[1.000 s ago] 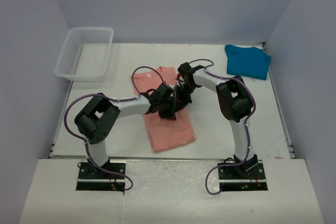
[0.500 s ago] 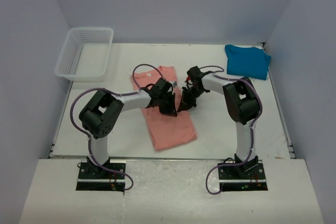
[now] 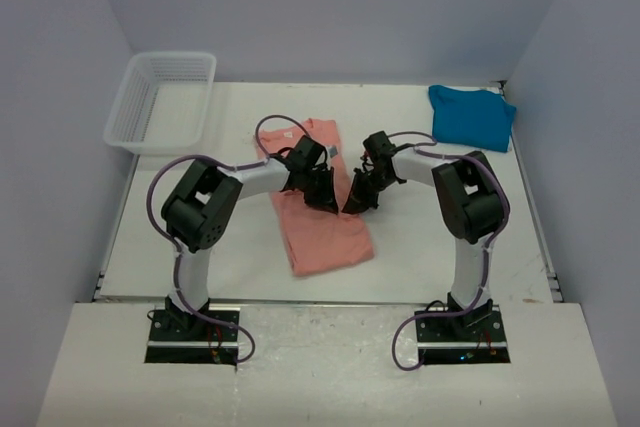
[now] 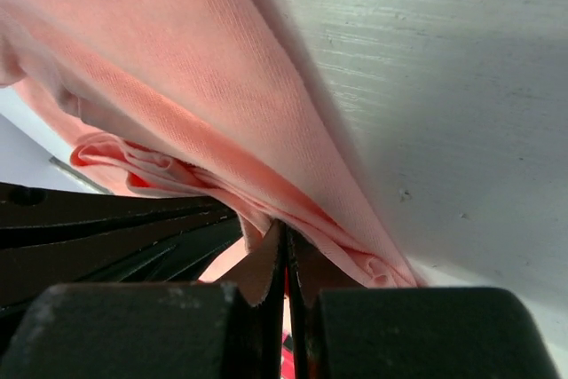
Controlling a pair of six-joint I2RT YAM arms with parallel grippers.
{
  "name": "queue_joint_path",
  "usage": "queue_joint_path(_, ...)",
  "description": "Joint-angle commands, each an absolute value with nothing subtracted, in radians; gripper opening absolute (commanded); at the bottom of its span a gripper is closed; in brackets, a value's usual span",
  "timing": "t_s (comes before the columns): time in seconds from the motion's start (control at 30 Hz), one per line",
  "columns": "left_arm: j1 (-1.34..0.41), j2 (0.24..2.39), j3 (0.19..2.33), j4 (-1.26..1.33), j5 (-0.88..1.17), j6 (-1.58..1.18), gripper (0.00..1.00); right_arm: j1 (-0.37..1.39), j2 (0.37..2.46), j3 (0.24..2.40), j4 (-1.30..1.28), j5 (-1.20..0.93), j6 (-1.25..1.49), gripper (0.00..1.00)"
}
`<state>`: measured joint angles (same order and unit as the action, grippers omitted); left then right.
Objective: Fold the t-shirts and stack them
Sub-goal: Fold the folded rectangular tshirt in 1/3 of the way
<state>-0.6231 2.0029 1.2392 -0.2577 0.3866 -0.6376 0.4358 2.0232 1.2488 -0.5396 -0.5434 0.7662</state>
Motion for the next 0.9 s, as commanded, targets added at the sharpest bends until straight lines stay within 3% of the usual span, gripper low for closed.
queue_joint_path(0.0, -0.589, 2.094, 1.296, -0.239, 0.268, -0.560, 0.00, 0.451, 2.011, 1.204, -0.565, -0.552, 0.778, 0.00)
queue_joint_path(0.87, -0.586, 2.177, 1.367, -0.250, 0.311, -0.520, 0.00, 0.451, 1.921, 1.022, -0.440, -0.583, 0.818, 0.00)
